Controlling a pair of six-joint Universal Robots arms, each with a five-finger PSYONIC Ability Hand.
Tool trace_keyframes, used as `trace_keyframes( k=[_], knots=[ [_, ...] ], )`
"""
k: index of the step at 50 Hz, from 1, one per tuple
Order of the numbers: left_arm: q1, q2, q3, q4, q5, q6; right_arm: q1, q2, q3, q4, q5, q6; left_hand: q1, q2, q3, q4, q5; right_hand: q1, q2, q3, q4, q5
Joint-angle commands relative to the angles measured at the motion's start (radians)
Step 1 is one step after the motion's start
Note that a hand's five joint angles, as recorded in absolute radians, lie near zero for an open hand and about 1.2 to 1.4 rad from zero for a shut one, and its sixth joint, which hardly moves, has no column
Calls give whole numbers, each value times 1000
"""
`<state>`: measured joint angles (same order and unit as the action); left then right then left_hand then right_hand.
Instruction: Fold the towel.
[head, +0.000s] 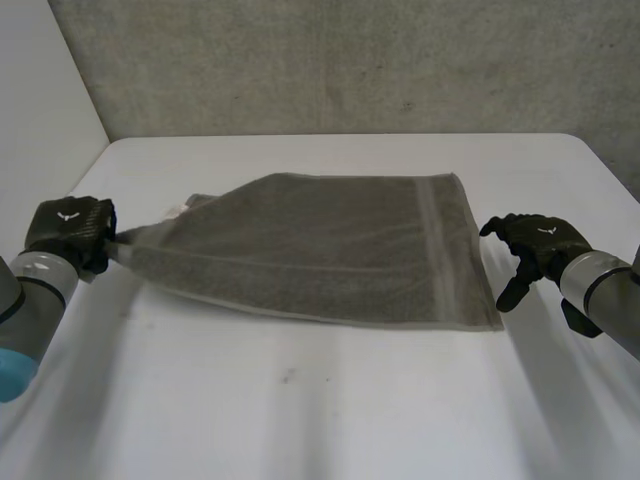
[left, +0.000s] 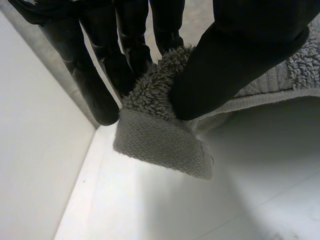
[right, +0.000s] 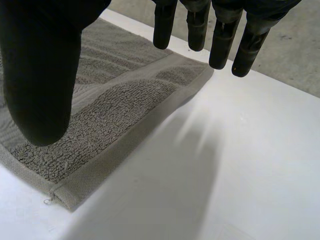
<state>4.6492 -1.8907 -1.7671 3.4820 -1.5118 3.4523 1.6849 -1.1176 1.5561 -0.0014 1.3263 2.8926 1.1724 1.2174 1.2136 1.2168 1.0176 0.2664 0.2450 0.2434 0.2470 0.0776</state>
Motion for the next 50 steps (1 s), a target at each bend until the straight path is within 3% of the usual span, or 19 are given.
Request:
trace_keyframes(
  k=[1,21,50],
  knots=[
    [-1,-1,-3,-1,-5,-7,9,1,16,47,-7,-94,224,179,183,179,204,42,63,65,61,56],
    [-18,-18,-23,0,-2,-5,13,110,15,-3,-84,-167,224,179,183,179,204,315,336,338,334,329],
    [-18,-18,-23,0,-1,-7,15,168,-40,-83,-88,-168,224,179,183,179,204,438,459,461,457,452]
  ],
)
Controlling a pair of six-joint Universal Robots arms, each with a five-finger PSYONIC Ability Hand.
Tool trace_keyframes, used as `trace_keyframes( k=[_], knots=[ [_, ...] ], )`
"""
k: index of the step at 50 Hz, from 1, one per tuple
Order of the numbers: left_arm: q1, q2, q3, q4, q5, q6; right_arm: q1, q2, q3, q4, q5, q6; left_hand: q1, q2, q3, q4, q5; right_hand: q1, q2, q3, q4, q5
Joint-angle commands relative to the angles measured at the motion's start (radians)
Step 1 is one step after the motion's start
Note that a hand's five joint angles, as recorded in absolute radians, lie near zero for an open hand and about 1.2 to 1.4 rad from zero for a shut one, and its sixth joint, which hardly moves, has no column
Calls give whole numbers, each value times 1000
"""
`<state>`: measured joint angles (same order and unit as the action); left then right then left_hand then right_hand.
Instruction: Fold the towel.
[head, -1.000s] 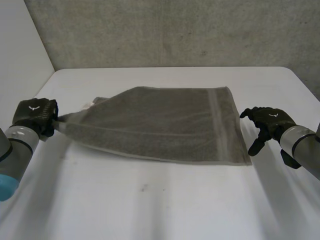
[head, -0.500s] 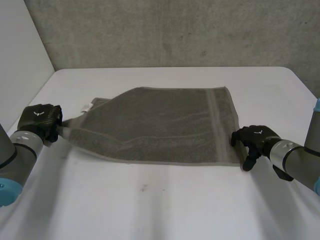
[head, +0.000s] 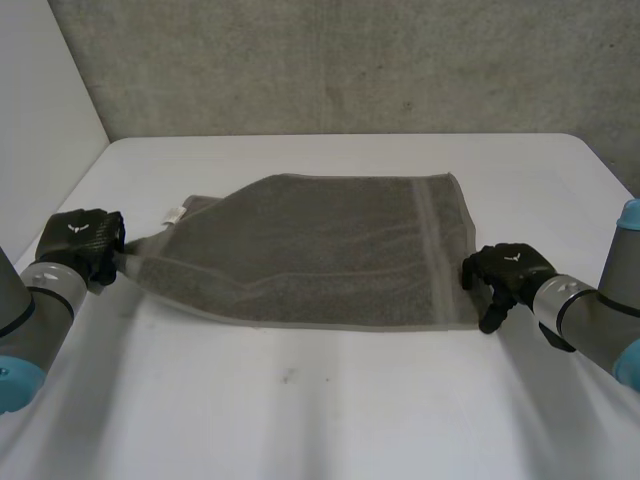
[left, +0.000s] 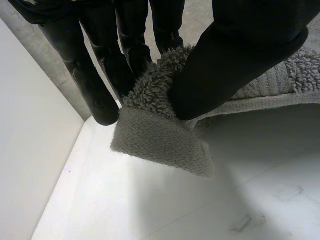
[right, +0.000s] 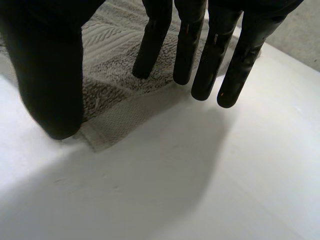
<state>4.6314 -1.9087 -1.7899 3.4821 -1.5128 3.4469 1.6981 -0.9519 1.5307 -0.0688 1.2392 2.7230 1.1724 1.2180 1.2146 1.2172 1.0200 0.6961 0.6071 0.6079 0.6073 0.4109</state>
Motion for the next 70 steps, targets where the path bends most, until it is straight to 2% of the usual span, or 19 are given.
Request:
trace_keyframes(
  k=[1,24,41,45,48,49,50,52,57,70],
  knots=[
    [0,0,0,0,-1,-2,2,5,-23,-14,-1,1,224,178,182,179,202,11,100,99,100,122],
    [0,-3,0,0,0,0,55,38,-92,-17,0,0,224,178,182,179,202,82,171,170,171,192],
    [0,-7,0,0,0,-2,71,41,-77,-35,-1,-86,224,178,182,179,202,-59,30,29,30,52],
    [0,-7,0,0,0,-2,71,45,-75,-45,0,-88,224,178,182,179,202,-30,59,58,59,81],
    [0,-7,-2,0,0,0,71,44,-72,-60,0,-88,224,178,182,179,202,91,180,179,179,201],
    [0,-7,0,0,0,-2,71,44,-72,-71,0,-86,224,178,182,179,202,242,331,330,330,352],
    [0,-7,-2,0,0,-2,71,44,-72,-71,0,-86,224,178,182,179,202,243,332,331,332,354],
    [0,-7,-2,0,0,0,68,41,-66,-103,2,-72,224,178,182,179,202,698,787,786,787,809],
    [0,-6,-2,0,0,-2,66,35,-47,-155,-1,-65,224,178,182,179,202,700,789,788,789,811],
    [-2,-1,-5,-2,-1,0,60,10,-44,-132,8,-65,224,178,182,179,202,700,789,788,789,811]
  ],
)
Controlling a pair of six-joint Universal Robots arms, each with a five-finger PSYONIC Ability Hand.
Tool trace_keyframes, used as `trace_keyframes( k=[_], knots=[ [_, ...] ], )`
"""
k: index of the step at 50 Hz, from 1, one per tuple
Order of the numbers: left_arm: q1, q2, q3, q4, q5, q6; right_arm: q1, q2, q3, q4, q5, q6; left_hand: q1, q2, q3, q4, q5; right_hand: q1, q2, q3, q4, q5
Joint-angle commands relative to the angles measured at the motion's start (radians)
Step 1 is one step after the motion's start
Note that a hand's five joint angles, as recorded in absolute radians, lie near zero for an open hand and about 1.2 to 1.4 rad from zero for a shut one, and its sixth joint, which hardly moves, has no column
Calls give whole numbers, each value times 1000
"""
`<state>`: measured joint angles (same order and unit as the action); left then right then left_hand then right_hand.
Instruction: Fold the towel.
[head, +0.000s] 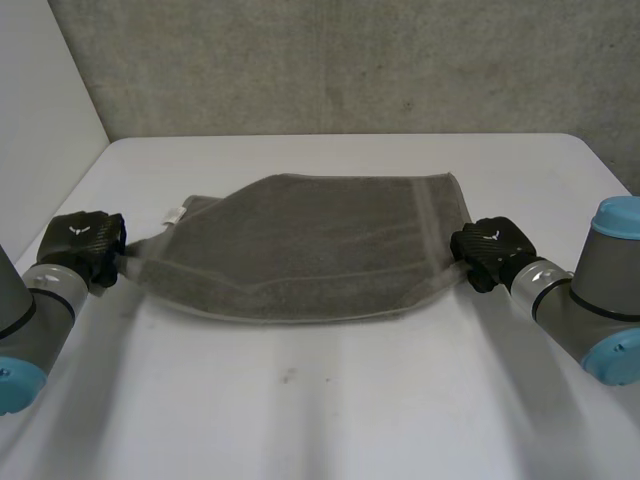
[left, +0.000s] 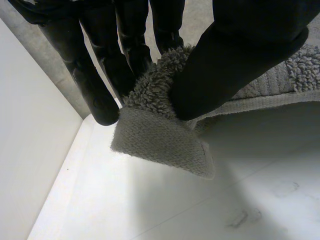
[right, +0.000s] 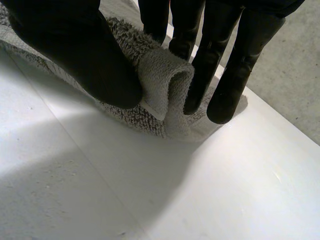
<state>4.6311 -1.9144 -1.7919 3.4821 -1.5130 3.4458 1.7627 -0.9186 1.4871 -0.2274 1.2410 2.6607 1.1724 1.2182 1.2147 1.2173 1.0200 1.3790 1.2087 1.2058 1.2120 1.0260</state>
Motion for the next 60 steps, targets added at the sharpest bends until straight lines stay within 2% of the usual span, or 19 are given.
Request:
trace_keyframes(
  k=[1,5,8,10,12,15,20,25,29,36,43,45,48,53,55,60],
  knots=[
    [-5,6,-3,-3,-3,1,-6,-46,-1,55,8,-8,224,178,182,179,202,17,188,190,184,196],
    [-20,15,-12,-21,-3,4,-11,-102,-10,165,12,-15,224,178,182,179,202,17,188,190,184,196],
    [-46,21,-23,-80,-3,9,-23,-153,-24,300,12,-34,224,178,182,179,202,17,188,190,184,196],
    [-70,46,-29,-177,-3,10,-32,-184,-25,353,12,-56,224,178,182,179,202,17,188,190,184,196],
    [-83,67,-38,-228,-3,9,-63,-252,-16,448,14,-112,224,178,182,179,202,17,188,190,184,196],
    [-98,109,-72,-308,-3,9,-85,-281,-8,488,14,-146,224,178,182,179,202,17,188,190,184,196],
    [-133,161,-141,-362,-9,12,-167,-358,64,627,5,-281,224,178,182,179,202,17,188,190,184,196],
    [-163,236,-214,-393,-13,13,-210,-439,145,713,-3,-373,224,178,182,179,202,17,188,190,184,196],
    [-163,340,-254,-468,-13,13,-256,-490,196,749,-3,-443,224,178,182,179,202,17,188,190,184,196],
    [-155,422,-256,-508,-7,15,-365,-583,248,780,-6,-557,224,178,182,179,202,17,188,190,184,196],
    [-164,388,-224,-488,-1,23,-365,-579,231,764,-23,-553,224,178,182,179,202,17,188,190,184,196],
    [-166,298,-169,-451,-3,35,-364,-568,222,741,-40,-548,224,178,182,179,202,17,188,190,184,196],
    [-166,249,-132,-434,-3,36,-358,-487,182,663,-64,-492,224,178,182,179,202,17,188,190,184,196],
    [-167,47,61,-413,-9,36,-310,-361,87,577,-61,-355,224,178,182,179,202,17,188,190,184,196],
    [-166,-3,118,-414,-9,30,-251,-280,10,544,-51,-297,224,178,182,179,202,17,188,190,184,196],
    [-167,-138,267,-414,-9,26,-207,-165,-92,484,-16,-204,224,178,182,179,202,17,188,190,184,196]
  ],
)
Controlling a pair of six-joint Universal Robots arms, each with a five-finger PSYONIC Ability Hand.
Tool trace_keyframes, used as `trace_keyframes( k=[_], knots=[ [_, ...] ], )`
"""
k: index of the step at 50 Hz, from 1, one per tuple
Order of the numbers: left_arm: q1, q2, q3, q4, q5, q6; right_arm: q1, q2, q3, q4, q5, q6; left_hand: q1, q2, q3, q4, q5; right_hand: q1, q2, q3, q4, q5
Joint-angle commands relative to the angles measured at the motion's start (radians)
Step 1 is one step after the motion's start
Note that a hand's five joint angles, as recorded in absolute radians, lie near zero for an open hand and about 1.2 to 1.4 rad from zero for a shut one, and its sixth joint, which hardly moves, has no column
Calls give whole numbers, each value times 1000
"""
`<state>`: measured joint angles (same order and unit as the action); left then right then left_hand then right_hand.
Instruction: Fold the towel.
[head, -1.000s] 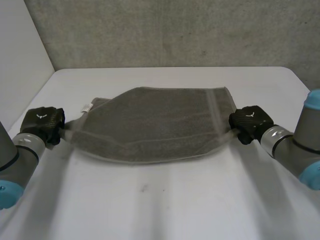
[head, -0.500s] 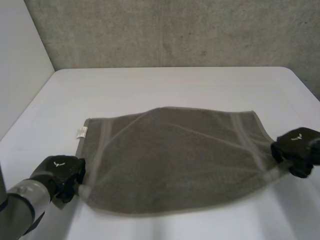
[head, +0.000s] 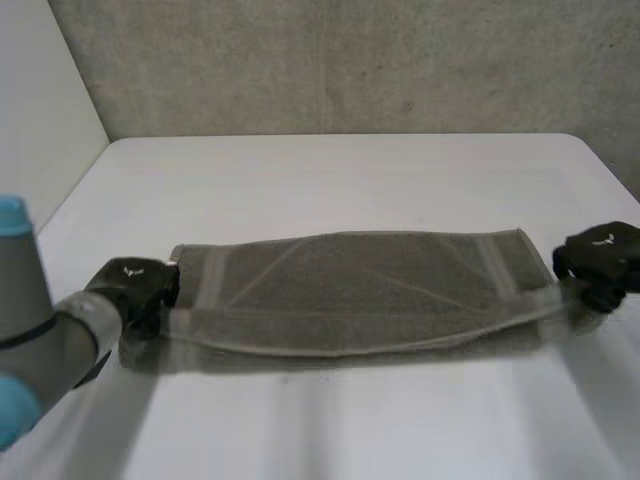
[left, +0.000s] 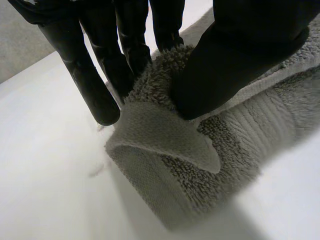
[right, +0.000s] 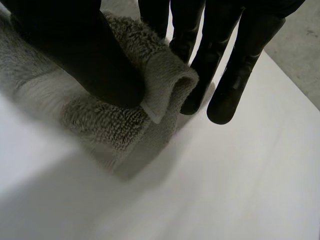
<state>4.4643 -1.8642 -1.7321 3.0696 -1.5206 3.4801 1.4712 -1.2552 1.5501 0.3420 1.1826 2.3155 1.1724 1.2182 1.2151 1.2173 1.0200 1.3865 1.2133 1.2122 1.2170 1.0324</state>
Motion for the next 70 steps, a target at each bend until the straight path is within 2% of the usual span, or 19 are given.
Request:
trace_keyframes(
  k=[1,14,28,40,41,42,43,45,46,56,70],
  knots=[
    [0,-226,257,-2,-1,-12,84,172,-156,-86,43,142,224,178,181,179,202,10,183,184,179,189],
    [-7,-458,563,-2,-4,-52,176,381,-373,-320,159,283,224,178,181,179,202,10,183,184,179,189],
    [-13,-590,718,-3,-7,-84,190,467,-456,-353,219,286,224,178,181,179,202,10,183,184,179,189],
    [-14,-606,744,-2,-4,-118,190,516,-502,-396,238,285,224,178,181,179,202,2,175,176,172,182],
    [-14,-601,744,-2,-4,-128,190,516,-511,-396,241,285,-165,-211,-208,-210,-187,-948,-775,-774,-779,-769],
    [-14,-601,744,-2,-4,-128,190,516,-512,-396,241,285,-169,-215,-212,-214,-191,-958,-785,-784,-788,-778],
    [-14,-598,746,-2,-6,-142,192,516,-518,-393,239,288,-977,-1023,-1020,-1022,-999,-1212,-1039,-1038,-1042,-1032],
    [-14,-592,747,1,-1,-161,192,510,-519,-394,235,289,-897,-943,-940,-942,-919,-1212,-1039,-1038,-1042,-1032],
    [-17,-581,750,1,-1,-180,193,501,-519,-396,233,292,-998,-1044,-1041,-1043,-1020,-1212,-1039,-1038,-1042,-1032],
    [-10,-399,709,5,-4,-300,192,353,-498,-396,230,358,-998,-1044,-1041,-1043,-1020,-1212,-1039,-1038,-1042,-1032],
    [-2,-105,367,6,5,-291,175,77,-253,-350,216,354,-988,-1034,-1031,-1033,-1010,-1206,-1033,-1031,-1036,-1026]
  ],
)
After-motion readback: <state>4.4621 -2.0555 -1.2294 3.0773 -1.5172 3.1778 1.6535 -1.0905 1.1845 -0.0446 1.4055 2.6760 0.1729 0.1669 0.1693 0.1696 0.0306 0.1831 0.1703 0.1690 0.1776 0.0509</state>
